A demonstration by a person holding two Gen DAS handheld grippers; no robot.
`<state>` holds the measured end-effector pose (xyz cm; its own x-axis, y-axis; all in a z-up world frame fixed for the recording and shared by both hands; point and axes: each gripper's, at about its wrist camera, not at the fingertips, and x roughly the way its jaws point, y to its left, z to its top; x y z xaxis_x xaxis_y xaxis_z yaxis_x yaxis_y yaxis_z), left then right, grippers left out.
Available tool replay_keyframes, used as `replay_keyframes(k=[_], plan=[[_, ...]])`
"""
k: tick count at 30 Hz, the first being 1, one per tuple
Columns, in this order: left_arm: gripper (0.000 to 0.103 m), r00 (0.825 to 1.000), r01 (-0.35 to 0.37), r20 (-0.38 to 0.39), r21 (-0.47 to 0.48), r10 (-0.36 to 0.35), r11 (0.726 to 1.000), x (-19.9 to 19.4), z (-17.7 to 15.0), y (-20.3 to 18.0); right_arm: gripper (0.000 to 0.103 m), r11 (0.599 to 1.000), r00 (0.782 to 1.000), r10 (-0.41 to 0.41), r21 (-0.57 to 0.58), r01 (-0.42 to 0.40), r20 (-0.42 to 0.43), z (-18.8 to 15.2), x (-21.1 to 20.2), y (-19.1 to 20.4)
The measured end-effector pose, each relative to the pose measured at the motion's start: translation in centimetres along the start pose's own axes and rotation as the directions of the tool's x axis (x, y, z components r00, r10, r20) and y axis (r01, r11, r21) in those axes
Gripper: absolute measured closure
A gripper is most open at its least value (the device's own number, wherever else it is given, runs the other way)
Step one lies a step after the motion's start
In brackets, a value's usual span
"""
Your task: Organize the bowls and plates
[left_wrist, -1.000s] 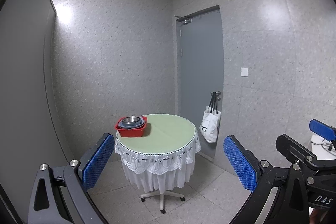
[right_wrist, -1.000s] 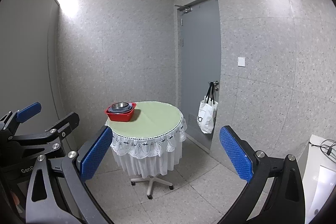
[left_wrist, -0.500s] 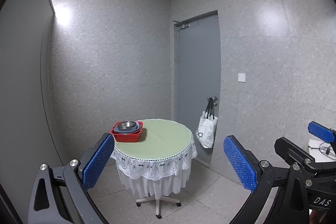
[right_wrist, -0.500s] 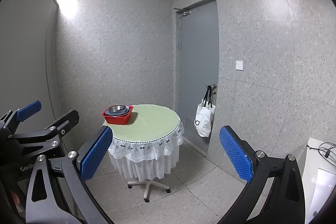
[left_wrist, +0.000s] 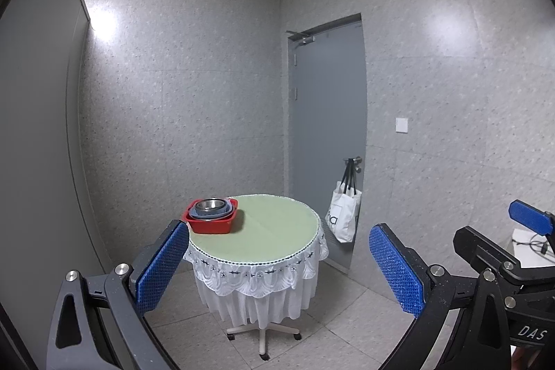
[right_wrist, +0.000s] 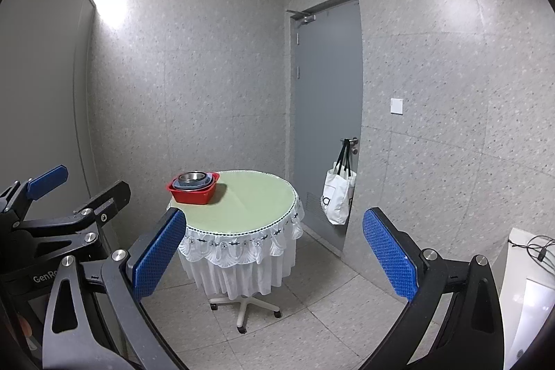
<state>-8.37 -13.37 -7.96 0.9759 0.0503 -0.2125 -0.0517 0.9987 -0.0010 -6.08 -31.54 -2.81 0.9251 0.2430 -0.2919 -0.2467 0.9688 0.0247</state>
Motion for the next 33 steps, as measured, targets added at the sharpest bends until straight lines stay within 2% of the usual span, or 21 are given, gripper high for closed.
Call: replay_keyframes(k=[33], plan=[[0.001,1.0,-0.003,-0.001,0.003,0.003,1.0,1.2,-0.3,-0.2,0.0,1.0,1.0,0.007,0.004,-0.007,-0.014,0.0,1.3,-0.4]])
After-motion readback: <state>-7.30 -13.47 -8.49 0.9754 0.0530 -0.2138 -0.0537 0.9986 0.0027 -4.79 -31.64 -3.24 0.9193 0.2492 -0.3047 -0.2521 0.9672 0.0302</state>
